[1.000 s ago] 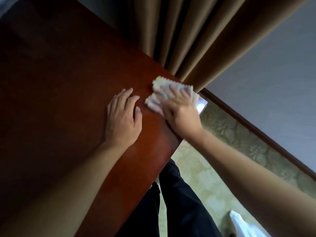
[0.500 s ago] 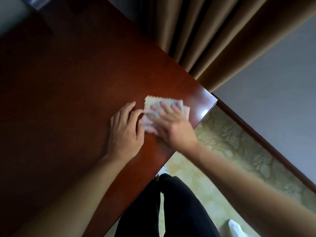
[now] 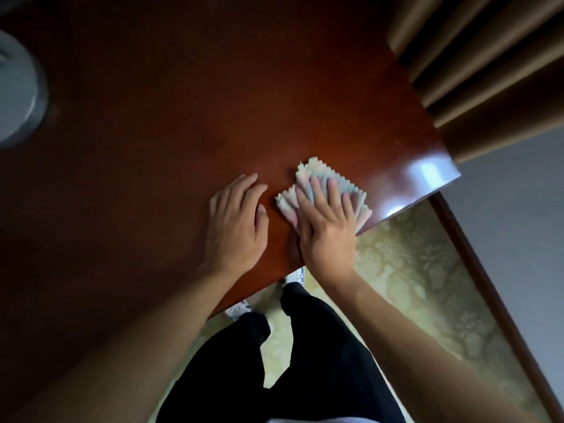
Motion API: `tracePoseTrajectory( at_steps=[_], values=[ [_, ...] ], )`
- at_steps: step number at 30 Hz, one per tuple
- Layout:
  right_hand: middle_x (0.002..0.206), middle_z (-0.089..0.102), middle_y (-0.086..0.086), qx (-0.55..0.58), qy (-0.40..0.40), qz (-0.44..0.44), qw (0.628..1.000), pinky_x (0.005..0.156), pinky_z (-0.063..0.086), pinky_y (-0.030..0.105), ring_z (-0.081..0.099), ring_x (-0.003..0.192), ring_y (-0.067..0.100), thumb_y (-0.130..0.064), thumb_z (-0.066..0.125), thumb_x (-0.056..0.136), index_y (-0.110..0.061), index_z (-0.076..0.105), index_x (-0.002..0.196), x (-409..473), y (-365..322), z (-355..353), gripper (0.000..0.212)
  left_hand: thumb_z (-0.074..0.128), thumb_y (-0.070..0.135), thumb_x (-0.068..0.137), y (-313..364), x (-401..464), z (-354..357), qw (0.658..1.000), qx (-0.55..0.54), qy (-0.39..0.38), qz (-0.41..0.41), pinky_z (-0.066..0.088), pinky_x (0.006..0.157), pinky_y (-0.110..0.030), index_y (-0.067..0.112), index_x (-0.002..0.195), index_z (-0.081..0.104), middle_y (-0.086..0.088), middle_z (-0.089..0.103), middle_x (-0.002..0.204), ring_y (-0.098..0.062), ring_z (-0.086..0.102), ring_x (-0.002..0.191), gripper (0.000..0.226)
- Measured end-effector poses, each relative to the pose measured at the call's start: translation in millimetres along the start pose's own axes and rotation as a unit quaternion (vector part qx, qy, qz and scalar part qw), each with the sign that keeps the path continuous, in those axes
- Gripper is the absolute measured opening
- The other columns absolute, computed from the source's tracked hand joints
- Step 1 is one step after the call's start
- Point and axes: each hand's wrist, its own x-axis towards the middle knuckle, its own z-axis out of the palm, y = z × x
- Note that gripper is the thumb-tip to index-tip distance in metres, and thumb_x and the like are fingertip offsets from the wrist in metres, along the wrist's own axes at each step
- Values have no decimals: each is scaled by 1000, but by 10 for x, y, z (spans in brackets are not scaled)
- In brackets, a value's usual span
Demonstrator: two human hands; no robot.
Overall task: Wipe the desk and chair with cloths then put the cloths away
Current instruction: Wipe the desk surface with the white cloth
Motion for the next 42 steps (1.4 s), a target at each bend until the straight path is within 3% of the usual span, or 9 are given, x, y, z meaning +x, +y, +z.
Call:
tracePoseTrajectory(
  at_steps=[6, 12, 19, 25, 28, 31, 37, 42],
  values=[
    [145, 52, 1, 30, -37, -98, 994, 112, 32, 53, 37, 142, 30, -28, 51, 101, -22, 64, 131, -284, -800, 363, 34, 51, 16, 88, -451, -594, -327, 1000, 14, 14, -22, 36, 105, -41, 14, 119, 64, -2, 60, 131, -22, 52, 128, 33],
    [141, 57, 2, 49, -55, -218, 973, 112, 34, 52, 43, 138, 30, -24, 49, 98, -19, 70, 121, -687, -2004, 866, 32, 59, 11, 77, -1303, -1426, -880, 986, 25, 84, -140, 33, 99, -39, 20, 103, 68, 7, 64, 118, -15, 58, 116, 29],
    [140, 57, 4, 89, -165, -372, 909, 112, 33, 52, 43, 138, 30, -24, 55, 91, -18, 68, 122, -1684, -3939, 1670, 34, 44, 15, 66, -2737, -3072, -1715, 947, 68, 111, -294, 35, 94, -39, 17, 89, 62, 4, 66, 108, -19, 60, 105, 29],
    [135, 61, 2, 87, -222, -482, 843, 112, 33, 51, 48, 135, 27, -33, 49, 91, -21, 70, 119, -2207, -5115, 2150, 37, 47, 14, 70, -3514, -4164, -2121, 905, 86, 139, -393, 39, 91, -43, 14, 101, 66, -1, 66, 116, -25, 61, 107, 37],
    [135, 62, 1, 80, -233, -500, 831, 112, 36, 50, 48, 135, 26, -38, 44, 95, -22, 69, 120, -2185, -5494, 2324, 40, 44, 18, 77, -3736, -4389, -2198, 896, 88, 133, -414, 39, 93, -43, 11, 118, 65, -4, 64, 128, -24, 59, 116, 47],
    [135, 62, 2, 62, -223, -485, 843, 115, 32, 49, 48, 135, 27, -44, 39, 97, -21, 67, 125, -2039, -5694, 2417, 45, 42, 22, 77, -3849, -4349, -2259, 895, 76, 114, -425, 41, 96, -44, 11, 132, 59, -5, 58, 138, -24, 54, 126, 58],
    [135, 62, 3, 37, -220, -449, 865, 113, 33, 51, 47, 135, 30, -50, 36, 98, -23, 68, 124, -1718, -5765, 2454, 49, 45, 22, 78, -3883, -4052, -2365, 889, 19, 156, -430, 41, 101, -42, 11, 126, 59, -6, 59, 133, -26, 54, 125, 51],
    [146, 51, 5, 12, -282, -482, 829, 119, 20, 54, 35, 143, 35, -49, 21, 95, -22, 58, 136, -1521, -6140, 2533, 61, 52, 20, 85, -3930, -4349, -2274, 842, -6, 157, -516, 40, 107, -46, 9, 132, 55, -12, 51, 141, -30, 47, 129, 49]
  ],
)
